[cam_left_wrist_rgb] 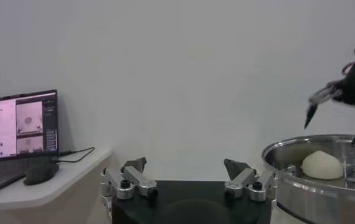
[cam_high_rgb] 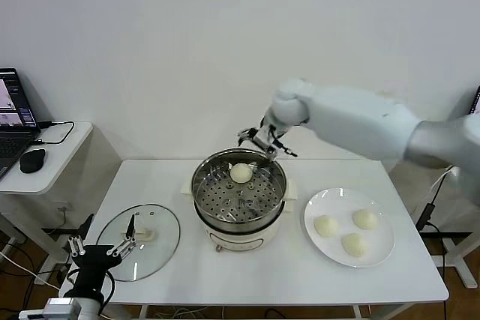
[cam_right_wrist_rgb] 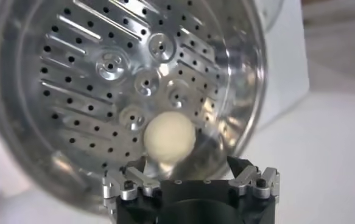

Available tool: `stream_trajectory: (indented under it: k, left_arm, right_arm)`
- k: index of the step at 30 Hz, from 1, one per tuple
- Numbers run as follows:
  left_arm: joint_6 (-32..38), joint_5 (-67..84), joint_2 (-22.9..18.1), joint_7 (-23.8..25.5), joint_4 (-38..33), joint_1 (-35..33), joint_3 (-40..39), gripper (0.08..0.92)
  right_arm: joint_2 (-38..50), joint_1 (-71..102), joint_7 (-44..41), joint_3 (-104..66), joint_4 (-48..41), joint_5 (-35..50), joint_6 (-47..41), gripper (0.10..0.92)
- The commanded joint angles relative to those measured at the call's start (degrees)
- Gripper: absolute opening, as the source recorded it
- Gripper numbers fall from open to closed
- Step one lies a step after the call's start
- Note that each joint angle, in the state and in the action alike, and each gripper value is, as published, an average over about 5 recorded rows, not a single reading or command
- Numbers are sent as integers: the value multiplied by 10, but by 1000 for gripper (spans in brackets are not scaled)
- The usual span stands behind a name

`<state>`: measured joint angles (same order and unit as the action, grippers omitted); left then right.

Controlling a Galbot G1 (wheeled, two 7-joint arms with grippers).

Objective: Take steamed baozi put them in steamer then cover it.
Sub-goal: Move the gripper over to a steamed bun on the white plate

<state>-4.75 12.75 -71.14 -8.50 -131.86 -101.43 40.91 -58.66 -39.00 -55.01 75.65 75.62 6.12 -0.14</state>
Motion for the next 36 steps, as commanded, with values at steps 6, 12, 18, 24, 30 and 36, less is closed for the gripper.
stream_trajectory:
  k: [6, 12, 18, 24, 30, 36]
  left_arm:
    - [-7, 9, 20, 1, 0, 7, 4, 823]
    - [-8, 18, 32, 1, 9, 15, 12, 823]
    - [-10, 22, 37, 1, 16, 20, 19, 823]
    - [-13, 22, 33, 1, 20, 21, 23, 823]
    - [-14, 21, 27, 0, 22, 20, 25, 823]
    - [-14, 21, 24, 0, 22, 18, 29, 823]
  right_arm:
    - [218, -112, -46, 49, 204, 137, -231, 823]
    - [314, -95, -45, 71, 245, 98, -243, 823]
    - [351, 59, -34, -20, 235, 25, -233, 822]
    - [350, 175, -33, -86, 206, -25, -219, 823]
    - [338, 246, -32, -135, 173, -71, -200, 823]
    - [313, 315, -10, -182, 144, -91, -193, 823]
